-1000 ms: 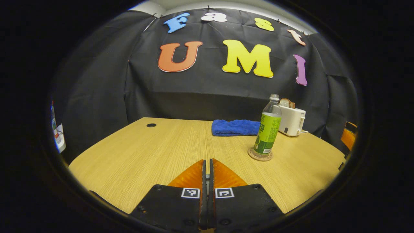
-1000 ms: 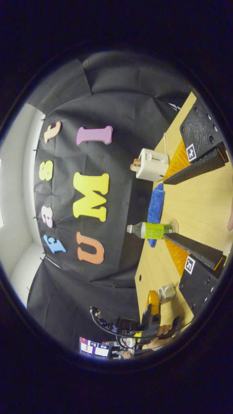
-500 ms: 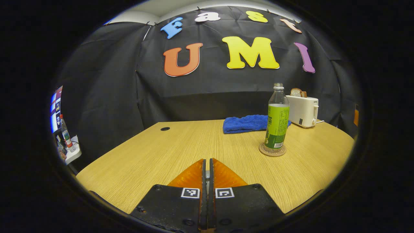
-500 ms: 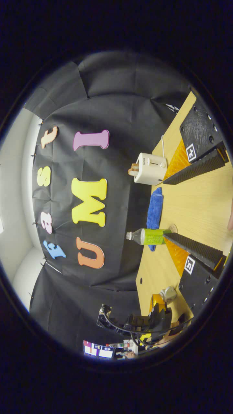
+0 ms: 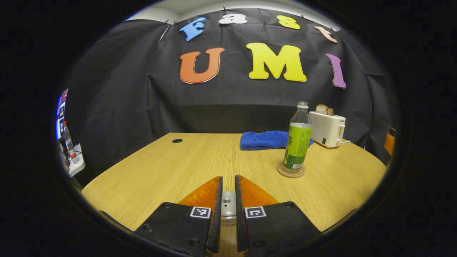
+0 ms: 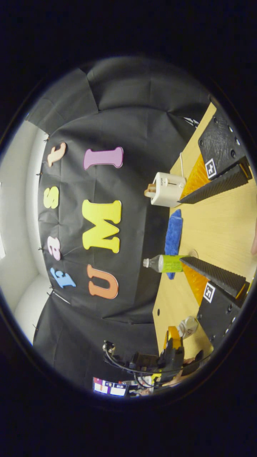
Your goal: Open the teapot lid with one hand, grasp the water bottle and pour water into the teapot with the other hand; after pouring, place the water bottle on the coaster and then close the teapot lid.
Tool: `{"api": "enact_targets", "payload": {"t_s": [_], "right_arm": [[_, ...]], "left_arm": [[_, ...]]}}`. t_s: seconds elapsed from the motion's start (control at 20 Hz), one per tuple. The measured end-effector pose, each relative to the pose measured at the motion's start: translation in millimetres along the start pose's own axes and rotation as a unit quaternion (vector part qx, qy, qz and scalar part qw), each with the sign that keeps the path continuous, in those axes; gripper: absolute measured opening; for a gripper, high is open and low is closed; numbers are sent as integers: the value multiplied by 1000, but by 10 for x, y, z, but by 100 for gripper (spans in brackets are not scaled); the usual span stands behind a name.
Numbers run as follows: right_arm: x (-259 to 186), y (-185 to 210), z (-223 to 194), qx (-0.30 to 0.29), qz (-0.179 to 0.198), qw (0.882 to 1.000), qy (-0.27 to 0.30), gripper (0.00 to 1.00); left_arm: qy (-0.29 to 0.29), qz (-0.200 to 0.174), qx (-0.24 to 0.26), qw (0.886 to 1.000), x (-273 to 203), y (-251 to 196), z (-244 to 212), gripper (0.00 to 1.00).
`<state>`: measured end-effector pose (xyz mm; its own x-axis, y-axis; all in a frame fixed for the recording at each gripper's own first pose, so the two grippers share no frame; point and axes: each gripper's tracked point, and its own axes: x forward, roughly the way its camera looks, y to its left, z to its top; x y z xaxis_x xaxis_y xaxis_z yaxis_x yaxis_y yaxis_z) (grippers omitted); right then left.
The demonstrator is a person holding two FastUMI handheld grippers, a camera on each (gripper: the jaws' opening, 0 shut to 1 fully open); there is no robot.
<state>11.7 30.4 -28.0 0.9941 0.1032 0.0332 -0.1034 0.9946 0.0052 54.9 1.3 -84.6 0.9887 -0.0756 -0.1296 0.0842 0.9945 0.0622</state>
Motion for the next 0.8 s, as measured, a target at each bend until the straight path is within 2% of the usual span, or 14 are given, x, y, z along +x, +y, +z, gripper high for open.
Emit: {"api": "enact_targets", "payload": {"t_s": [0.05, 0.1, 0.15, 0.2, 0.45, 0.55, 0.7, 0.75, 0.8], "right_arm": [[-6, 5, 12, -2, 0, 1000, -2, 94], [-16, -5, 17, -4, -1, 1000, -3, 89], [-22, 1, 29, -3, 0, 1000, -4, 94], [-27, 16, 25, -3, 1, 1000, -5, 89], [-62, 6, 47, -2, 0, 1000, -3, 89], [-109, -19, 98, 3, -3, 1000, -6, 89], [-185, -90, 207, 5, -15, 1000, -12, 89], [-219, -87, 260, 9, -14, 1000, -15, 89], [-273, -58, 324, 11, -9, 1000, -22, 90]], "left_arm": [[-8, -3, -2, 1000, -63, 4, 81, 21], [-15, -6, -4, 1000, -110, -3, 157, 22], [-22, -10, -6, 1000, -178, -18, 230, 22], [-30, -13, -6, 999, -241, -32, 319, 24], [-57, -39, -13, 997, -568, -165, 595, 31], [-67, -47, -10, 997, -663, -224, 685, 36], [-62, -52, 11, 997, -784, -314, 696, 54], [-61, -55, 16, 996, -822, -359, 701, 54], [-62, -60, 19, 996, -856, -410, 721, 60]]}}
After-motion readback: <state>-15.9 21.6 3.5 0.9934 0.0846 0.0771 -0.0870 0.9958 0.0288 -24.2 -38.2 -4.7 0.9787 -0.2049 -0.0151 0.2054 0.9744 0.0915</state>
